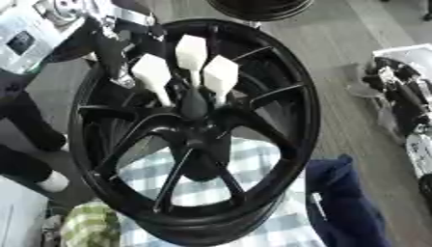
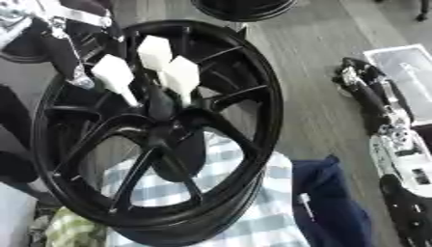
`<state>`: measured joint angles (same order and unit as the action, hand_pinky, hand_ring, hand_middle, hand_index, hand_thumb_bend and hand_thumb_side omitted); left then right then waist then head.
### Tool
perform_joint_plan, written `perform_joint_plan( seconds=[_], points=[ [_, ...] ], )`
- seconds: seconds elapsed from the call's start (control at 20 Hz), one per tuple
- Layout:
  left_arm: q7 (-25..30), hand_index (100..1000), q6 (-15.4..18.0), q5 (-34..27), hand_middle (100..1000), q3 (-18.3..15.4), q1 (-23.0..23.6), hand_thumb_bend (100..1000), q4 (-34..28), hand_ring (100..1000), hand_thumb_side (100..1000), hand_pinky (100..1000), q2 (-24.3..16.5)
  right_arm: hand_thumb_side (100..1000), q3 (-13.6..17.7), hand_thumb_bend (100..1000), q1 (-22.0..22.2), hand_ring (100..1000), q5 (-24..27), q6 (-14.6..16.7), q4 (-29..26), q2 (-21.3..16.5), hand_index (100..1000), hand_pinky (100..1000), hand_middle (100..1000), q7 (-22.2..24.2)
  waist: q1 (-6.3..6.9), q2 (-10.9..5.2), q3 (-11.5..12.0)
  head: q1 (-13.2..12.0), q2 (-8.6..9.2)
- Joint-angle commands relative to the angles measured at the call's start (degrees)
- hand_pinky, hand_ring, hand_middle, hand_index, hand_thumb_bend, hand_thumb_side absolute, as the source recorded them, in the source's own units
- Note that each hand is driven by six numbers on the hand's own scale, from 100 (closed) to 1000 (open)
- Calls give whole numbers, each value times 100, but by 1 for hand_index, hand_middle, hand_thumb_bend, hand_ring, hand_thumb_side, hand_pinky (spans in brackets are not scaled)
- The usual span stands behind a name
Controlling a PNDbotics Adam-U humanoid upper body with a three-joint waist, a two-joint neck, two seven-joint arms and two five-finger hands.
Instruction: Pull the pin out of the wheel hub.
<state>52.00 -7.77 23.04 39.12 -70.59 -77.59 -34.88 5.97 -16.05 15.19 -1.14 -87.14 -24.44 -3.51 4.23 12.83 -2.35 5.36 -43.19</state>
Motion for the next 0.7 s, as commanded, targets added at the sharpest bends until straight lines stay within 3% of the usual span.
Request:
perform_joint_plan(
  seconds=[0.05,0.3,0.7],
  points=[
    [-3,419,-43,-59,521,-185,-108,294,-185,701,100,797,-218,503,40,100,-40,737,23,-1,-64,-110,807,902,656,-26,-29,-119,6,-13,11],
    [-23,414,-28,-72,521,-412,-79,289,-402,699,100,796,-341,502,44,100,-39,738,24,2,-69,-112,807,902,657,-30,-35,-124,7,-7,16],
    [-516,406,-90,-337,517,-1211,207,251,-1108,685,100,794,-972,500,62,100,-41,739,45,10,-88,-143,807,903,658,-48,-35,-124,48,19,8]
  ],
)
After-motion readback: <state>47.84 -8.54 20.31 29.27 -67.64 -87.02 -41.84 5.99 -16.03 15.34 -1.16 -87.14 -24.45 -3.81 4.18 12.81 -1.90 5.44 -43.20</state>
